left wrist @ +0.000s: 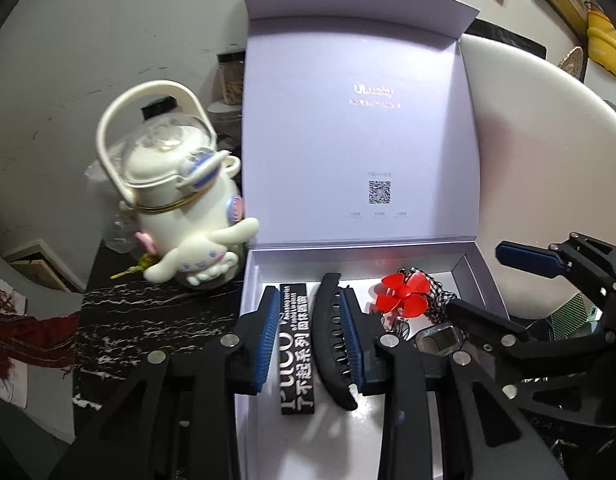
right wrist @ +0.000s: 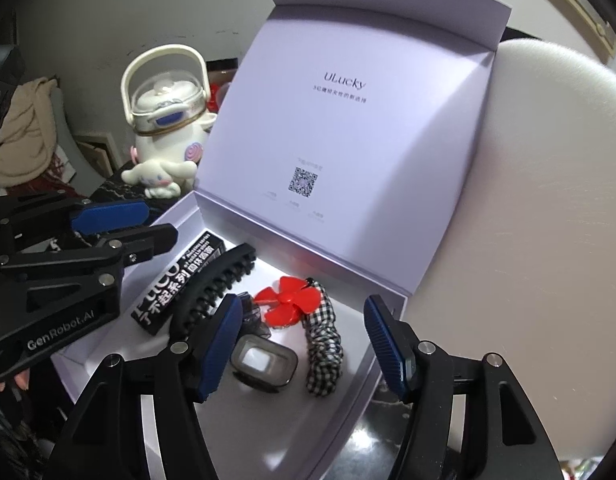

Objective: Organize rigid objects
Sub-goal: 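Lower the banana hair clip into the lavender box and open the left tool, then withdraw both tools up and back from the lavender box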

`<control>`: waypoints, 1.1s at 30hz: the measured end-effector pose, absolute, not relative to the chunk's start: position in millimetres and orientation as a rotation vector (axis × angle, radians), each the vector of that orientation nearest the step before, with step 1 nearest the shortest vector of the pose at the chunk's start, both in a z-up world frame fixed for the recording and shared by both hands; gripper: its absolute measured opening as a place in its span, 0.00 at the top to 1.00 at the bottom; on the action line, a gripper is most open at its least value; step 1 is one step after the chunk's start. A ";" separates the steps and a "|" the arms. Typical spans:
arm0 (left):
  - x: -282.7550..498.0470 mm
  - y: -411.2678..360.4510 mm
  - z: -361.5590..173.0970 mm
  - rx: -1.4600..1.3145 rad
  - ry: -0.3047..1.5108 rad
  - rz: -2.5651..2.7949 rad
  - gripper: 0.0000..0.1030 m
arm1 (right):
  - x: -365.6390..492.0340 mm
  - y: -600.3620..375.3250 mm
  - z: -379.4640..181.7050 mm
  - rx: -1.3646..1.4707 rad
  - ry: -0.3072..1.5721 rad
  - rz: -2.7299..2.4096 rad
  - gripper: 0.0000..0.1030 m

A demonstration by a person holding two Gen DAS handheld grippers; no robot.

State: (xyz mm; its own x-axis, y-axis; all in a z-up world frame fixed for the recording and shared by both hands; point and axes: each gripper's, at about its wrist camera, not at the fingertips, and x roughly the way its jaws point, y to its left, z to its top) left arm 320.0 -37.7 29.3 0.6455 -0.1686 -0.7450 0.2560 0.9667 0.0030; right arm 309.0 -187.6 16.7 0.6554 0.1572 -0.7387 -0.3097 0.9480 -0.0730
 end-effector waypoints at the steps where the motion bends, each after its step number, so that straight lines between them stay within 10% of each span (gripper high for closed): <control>1: 317.6 -38.2 33.5 0.116 0.831 -0.231 0.59 | 306.1 -187.8 19.4 -0.198 0.809 0.266 0.38; 5: 304.6 -38.1 37.9 0.126 0.789 -0.187 0.13 | 295.7 -183.7 28.0 -0.194 0.782 0.273 0.34; 28: 237.6 -23.5 77.5 0.100 0.743 -0.168 0.12 | 216.9 -192.1 64.1 -0.158 0.689 0.222 0.28; 33: 217.8 -20.7 85.1 0.103 0.711 -0.174 0.00 | 196.0 -195.3 70.6 -0.148 0.669 0.192 0.22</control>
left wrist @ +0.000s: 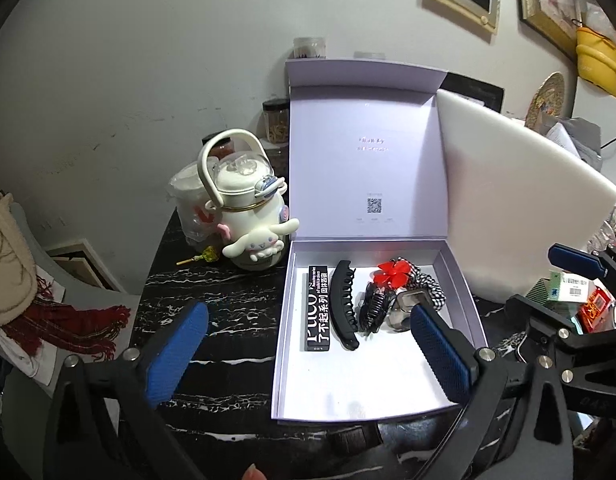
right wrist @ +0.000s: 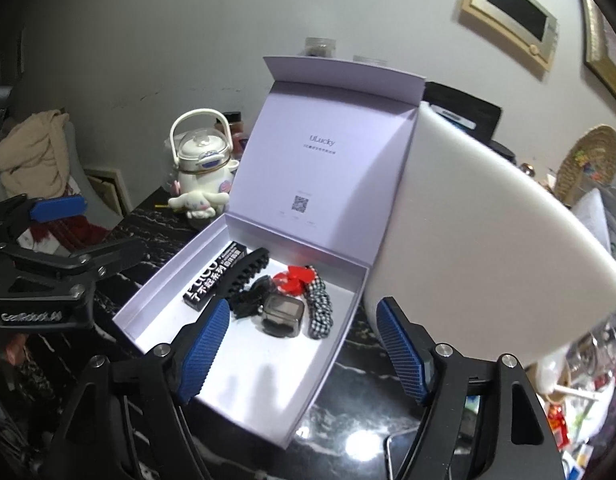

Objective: Organize rigid objects
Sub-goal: 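Withdraw both tools up and back from the lavender box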

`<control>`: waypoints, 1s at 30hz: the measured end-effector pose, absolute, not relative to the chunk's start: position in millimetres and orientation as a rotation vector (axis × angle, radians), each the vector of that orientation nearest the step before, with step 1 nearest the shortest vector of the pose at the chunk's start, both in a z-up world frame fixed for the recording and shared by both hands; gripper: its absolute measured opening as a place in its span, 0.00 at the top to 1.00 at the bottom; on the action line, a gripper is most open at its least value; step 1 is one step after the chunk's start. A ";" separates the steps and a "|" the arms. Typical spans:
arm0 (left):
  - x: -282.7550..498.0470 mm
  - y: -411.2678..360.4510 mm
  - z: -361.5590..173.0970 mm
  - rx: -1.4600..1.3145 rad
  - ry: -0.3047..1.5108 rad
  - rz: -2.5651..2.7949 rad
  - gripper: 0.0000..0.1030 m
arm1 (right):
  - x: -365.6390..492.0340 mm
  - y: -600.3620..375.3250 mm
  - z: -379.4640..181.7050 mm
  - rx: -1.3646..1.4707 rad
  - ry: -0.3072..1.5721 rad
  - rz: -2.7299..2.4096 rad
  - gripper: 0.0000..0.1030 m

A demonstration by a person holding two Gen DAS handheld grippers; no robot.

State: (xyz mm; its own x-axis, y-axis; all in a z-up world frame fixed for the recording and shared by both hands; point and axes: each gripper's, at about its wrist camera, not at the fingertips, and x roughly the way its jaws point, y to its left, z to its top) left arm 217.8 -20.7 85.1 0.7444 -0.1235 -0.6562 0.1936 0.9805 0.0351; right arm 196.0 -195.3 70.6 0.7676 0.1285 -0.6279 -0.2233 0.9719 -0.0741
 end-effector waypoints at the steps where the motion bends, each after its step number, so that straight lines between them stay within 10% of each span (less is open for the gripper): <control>1: 213.8 -20.3 86.3 0.103 0.705 -0.176 0.00 | 190.6 -196.5 71.8 -0.143 0.665 0.189 0.21; 30: 147.4 -15.1 73.0 0.113 0.761 -0.264 0.00 | 109.8 -201.8 54.6 -0.082 0.681 0.170 0.16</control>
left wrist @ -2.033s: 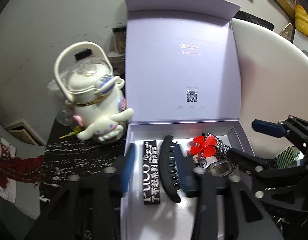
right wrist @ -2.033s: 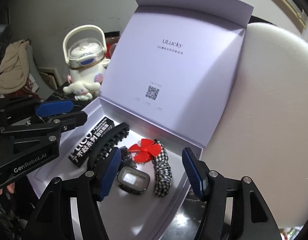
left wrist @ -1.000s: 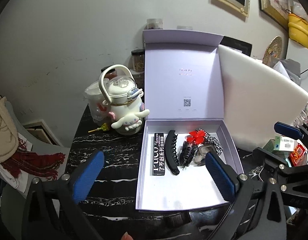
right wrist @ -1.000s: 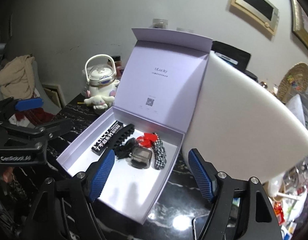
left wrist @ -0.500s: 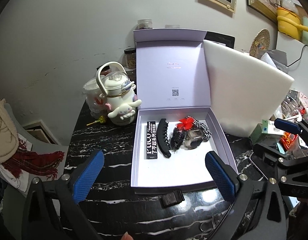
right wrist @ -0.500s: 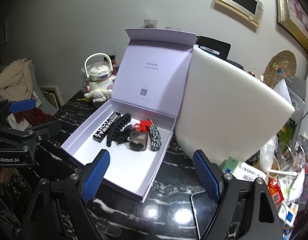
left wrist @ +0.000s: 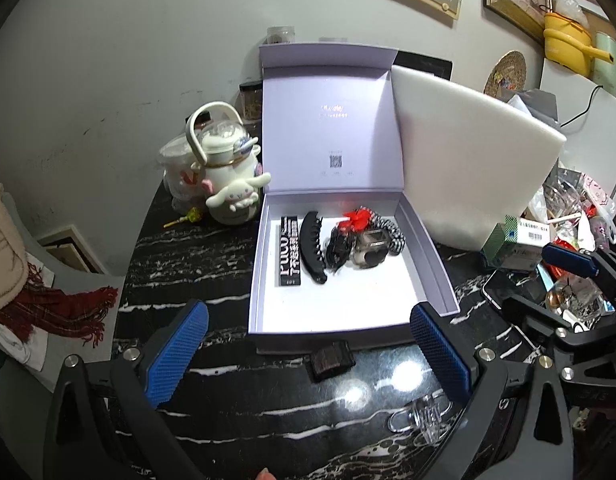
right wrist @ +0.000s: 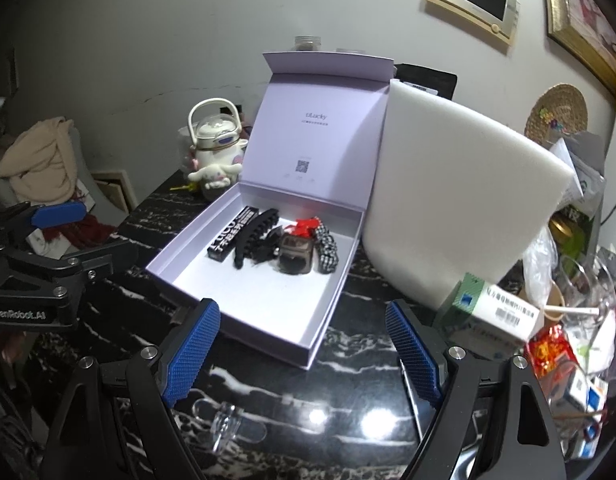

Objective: Organize rigid objects
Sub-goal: 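Withdraw both tools up and back from the lavender box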

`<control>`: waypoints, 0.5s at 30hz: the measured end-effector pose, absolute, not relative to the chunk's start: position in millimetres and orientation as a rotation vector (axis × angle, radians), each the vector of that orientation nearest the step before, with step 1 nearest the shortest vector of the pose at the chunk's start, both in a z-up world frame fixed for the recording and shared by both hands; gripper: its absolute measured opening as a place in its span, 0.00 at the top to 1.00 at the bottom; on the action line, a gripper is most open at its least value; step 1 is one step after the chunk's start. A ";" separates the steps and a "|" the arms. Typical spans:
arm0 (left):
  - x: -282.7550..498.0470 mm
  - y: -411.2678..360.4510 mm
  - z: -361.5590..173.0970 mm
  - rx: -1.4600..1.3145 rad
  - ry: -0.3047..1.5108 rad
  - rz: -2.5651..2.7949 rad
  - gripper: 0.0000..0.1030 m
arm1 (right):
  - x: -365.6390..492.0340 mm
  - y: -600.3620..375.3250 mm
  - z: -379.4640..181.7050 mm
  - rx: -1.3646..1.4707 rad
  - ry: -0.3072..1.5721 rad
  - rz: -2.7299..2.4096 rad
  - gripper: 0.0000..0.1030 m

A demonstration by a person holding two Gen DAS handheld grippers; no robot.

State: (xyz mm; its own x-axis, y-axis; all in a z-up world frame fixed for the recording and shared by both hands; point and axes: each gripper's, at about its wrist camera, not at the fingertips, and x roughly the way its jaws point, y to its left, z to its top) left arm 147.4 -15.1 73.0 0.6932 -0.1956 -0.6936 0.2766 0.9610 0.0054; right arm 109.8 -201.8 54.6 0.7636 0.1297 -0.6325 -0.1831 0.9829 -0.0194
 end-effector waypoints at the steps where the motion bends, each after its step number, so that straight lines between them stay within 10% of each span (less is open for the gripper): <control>1: 146.1 -14.1 71.0 0.114 0.766 -0.263 0.00 | 107.0 -201.8 54.0 -0.082 0.680 0.174 0.16; 15: 142.0 -6.8 34.8 0.130 0.859 -0.246 0.00 | 85.9 -189.9 18.7 -0.088 0.691 0.235 0.16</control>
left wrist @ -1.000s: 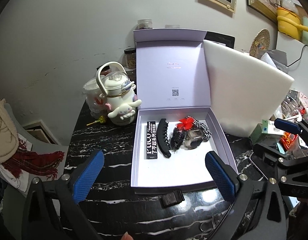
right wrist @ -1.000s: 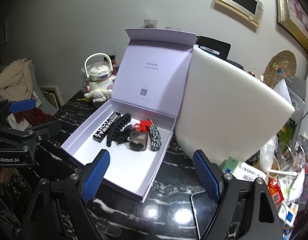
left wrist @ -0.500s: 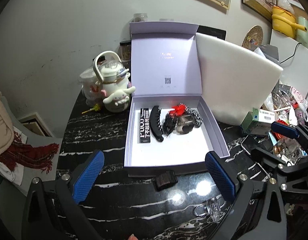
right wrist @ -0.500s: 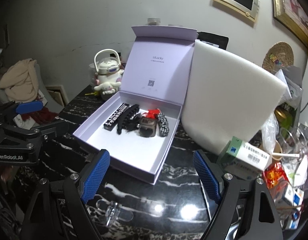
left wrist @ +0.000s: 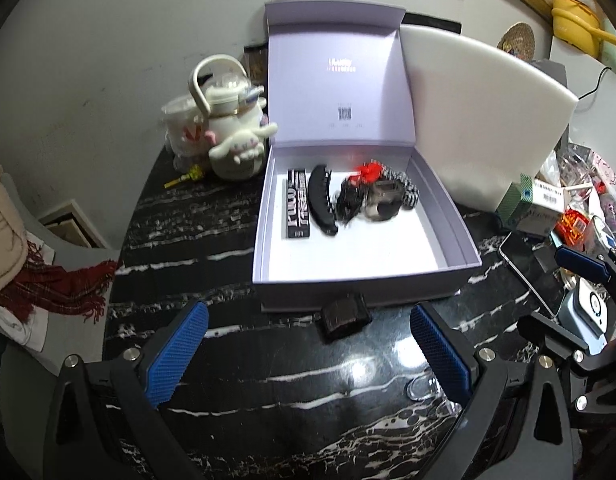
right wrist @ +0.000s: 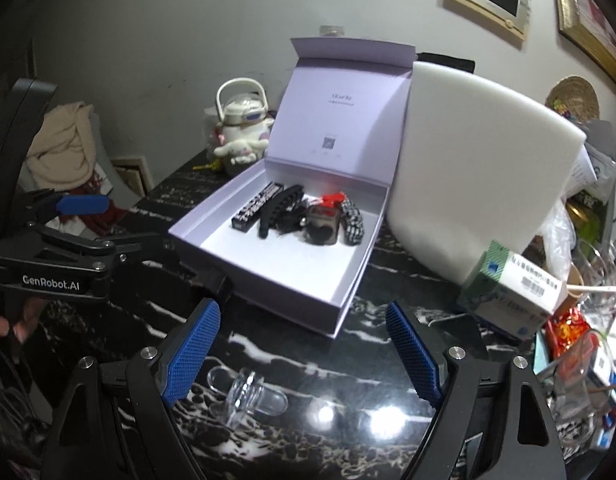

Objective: Organize rigid objects
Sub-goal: 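Withdraw both tools up and back from the lavender box, then grasp the clear plastic clip with the right tool while the left tool grasps the black hair tie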

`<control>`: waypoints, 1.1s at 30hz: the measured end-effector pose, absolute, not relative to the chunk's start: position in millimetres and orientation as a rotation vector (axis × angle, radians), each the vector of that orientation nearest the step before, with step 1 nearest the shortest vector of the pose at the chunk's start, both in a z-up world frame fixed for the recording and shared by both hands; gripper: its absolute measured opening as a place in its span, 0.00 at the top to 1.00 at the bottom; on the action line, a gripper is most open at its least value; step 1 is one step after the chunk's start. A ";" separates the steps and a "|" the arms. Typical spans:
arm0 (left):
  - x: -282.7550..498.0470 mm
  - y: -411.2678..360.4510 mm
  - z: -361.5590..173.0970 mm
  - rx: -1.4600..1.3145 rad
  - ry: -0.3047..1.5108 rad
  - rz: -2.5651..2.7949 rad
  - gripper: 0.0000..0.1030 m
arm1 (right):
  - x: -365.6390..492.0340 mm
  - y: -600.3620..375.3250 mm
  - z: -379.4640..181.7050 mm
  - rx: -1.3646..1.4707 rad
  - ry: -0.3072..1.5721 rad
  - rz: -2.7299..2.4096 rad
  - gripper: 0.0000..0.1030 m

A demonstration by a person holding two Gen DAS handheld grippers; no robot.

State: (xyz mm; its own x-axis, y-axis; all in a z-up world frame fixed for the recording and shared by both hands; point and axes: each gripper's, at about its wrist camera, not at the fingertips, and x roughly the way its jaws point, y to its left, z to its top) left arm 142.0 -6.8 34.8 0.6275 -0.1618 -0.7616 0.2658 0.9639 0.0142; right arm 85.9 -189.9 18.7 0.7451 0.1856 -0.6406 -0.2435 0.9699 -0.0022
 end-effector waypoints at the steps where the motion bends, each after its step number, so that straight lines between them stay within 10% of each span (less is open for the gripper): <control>1: 141.8 -5.8 31.7 0.125 0.866 -0.246 0.00 | 84.9 -189.6 14.6 -0.077 0.700 0.249 0.16; 33: 123.4 9.7 -33.5 0.111 0.928 -0.329 0.00 | 72.2 -150.8 -85.9 -0.097 0.886 0.319 0.17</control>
